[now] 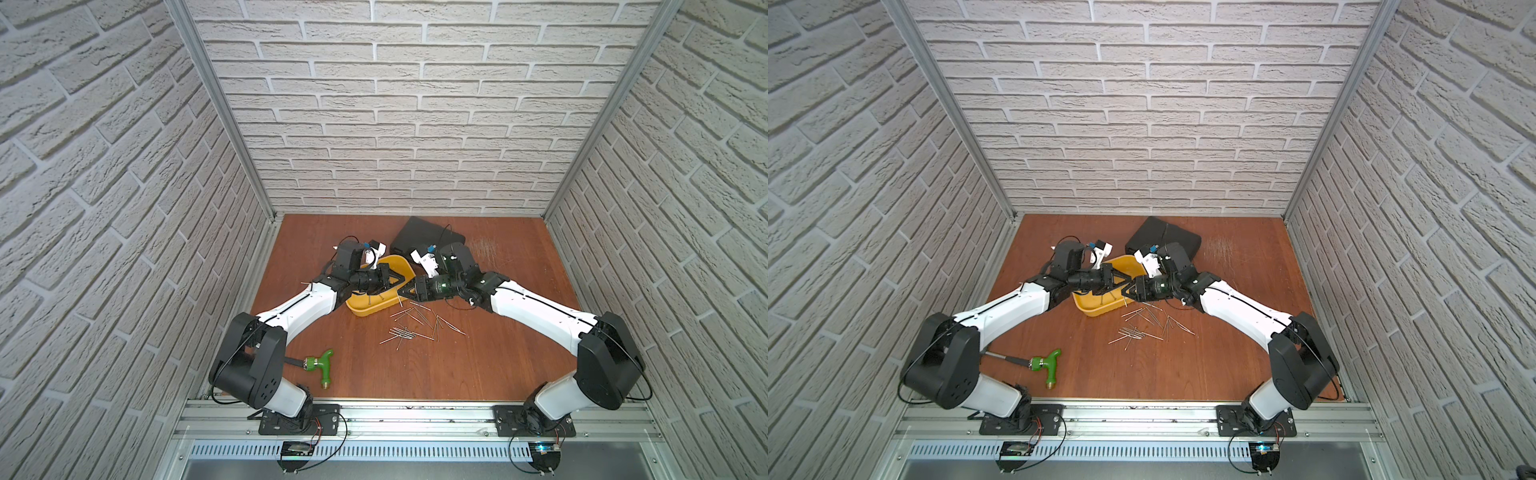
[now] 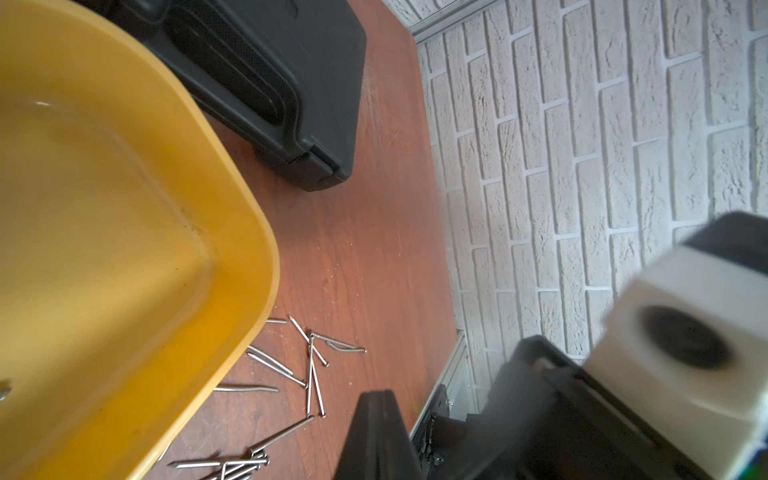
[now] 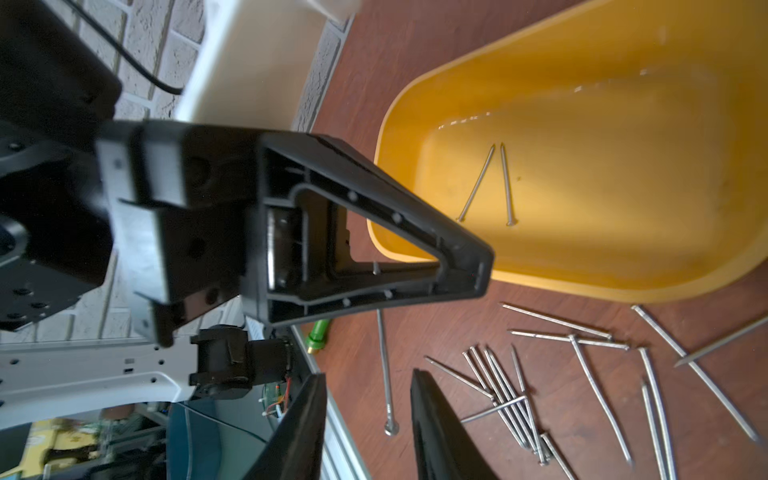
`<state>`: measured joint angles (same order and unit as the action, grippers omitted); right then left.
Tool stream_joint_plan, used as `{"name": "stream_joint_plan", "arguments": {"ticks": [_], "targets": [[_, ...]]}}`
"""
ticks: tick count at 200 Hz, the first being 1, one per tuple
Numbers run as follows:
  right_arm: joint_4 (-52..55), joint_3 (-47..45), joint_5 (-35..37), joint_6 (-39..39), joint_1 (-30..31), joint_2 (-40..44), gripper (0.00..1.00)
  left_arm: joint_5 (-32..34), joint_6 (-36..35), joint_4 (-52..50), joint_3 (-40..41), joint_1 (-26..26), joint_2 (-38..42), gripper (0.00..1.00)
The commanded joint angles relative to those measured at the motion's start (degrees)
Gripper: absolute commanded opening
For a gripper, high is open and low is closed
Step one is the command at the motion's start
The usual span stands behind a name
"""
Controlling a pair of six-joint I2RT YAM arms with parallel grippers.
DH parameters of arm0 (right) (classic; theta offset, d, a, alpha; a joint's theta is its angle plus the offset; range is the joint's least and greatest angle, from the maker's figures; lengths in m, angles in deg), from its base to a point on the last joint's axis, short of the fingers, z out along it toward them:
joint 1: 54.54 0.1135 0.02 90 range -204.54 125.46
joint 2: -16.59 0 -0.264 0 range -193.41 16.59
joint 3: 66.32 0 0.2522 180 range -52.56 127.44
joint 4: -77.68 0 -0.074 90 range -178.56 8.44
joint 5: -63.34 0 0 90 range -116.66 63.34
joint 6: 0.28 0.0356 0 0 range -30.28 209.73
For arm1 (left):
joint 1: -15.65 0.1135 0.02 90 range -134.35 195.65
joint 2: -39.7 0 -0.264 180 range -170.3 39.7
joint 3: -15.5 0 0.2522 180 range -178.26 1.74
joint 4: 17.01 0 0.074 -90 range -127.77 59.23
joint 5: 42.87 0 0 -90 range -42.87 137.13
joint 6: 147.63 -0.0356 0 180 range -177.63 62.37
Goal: Put the nails on the desktop into the storage box
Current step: Pick up the nail from the center of the board, then place the nail in the storage box.
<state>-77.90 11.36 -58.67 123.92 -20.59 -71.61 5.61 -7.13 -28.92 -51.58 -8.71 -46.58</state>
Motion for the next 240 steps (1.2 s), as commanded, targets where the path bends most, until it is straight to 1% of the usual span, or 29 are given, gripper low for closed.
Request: {"name": "stream_joint_plan", "arguments": {"ticks": [1, 6, 9, 10, 15, 19, 45, 60, 83, 112, 136, 165, 186, 193, 209, 223, 240], "targets": [[4.96, 3.22, 4.65, -4.21, 0.08, 2.41, 0.60, 0.97, -5.38, -7.51, -3.90, 2.42, -0.88, 0.00], [6.45, 3.67, 5.94, -5.34, 0.13, 2.93, 0.76, 1.71, -6.45, -9.82, -4.71, 3.06, -1.13, 0.00], [7.39, 3.97, 6.73, -6.22, 0.07, 3.21, 0.90, 2.21, -7.21, -11.20, -5.36, 3.37, -1.39, 0.00], [7.68, 4.08, 6.98, -6.45, 0.06, 3.30, 0.92, 2.40, -7.41, -11.62, -5.55, 3.58, -1.45, 0.00], [9.20, 4.43, 8.42, -7.66, 0.06, 3.83, 0.99, 3.22, -8.44, -13.59, -6.52, 4.36, -1.89, 0.00], [10.25, 4.73, 9.08, -8.48, -0.01, 4.24, 1.00, 3.81, -9.08, -15.14, -7.21, 5.02, -2.29, 0.00], [16.28, 5.85, 13.47, -13.46, -0.59, 5.96, 1.00, 8.07, -11.78, -20.28, -11.31, 8.20, -6.72, 0.00], [18.21, 5.24, 16.35, -13.91, -1.04, 6.93, 1.00, 10.51, -12.56, -21.26, -13.87, 8.61, -10.44, 0.00], [19.31, 2.71, 21.03, -12.77, -1.72, 9.83, 1.00, 12.54, -12.97, -21.44, -17.84, 8.12, -17.00, 0.00], [21.95, 1.25, 21.06, -14.71, -3.19, 11.64, 1.00, 15.59, -14.08, -22.14, -21.91, 7.09, -23.36, 0.00], [24.53, 0.31, 19.58, -16.66, -3.87, 12.24, 0.98, 16.11, -14.33, -22.29, -24.07, 6.74, -26.78, 0.00], [25.53, -2.50, 19.55, -17.67, -3.90, 13.38, 0.94, 16.76, -14.75, -23.40, -25.54, 6.21, -28.62, 0.00], [28.24, -3.31, 20.39, -19.19, -3.91, 12.36, 0.90, 16.88, -15.00, -24.30, -25.78, 5.91, -29.12, 0.00], [29.15, -3.60, 21.08, -19.59, -3.90, 11.82, 0.88, 17.08, -15.07, -24.71, -25.70, 5.75, -29.12, 0.05], [31.36, -3.86, 23.44, -20.62, -3.90, 10.23, 0.84, 17.23, -15.04, -25.27, -25.44, 5.75, -28.71, 0.11], [32.81, -4.14, 26.10, -21.79, -3.90, 8.75, 0.80, 17.33, -15.18, -25.66, -25.19, 5.73, -27.95, 0.19], [33.67, -4.62, 28.24, -23.50, -3.90, 6.69, 0.75, 17.43, -15.41, -26.49, -25.17, 5.63, -26.68, 0.24]]}}
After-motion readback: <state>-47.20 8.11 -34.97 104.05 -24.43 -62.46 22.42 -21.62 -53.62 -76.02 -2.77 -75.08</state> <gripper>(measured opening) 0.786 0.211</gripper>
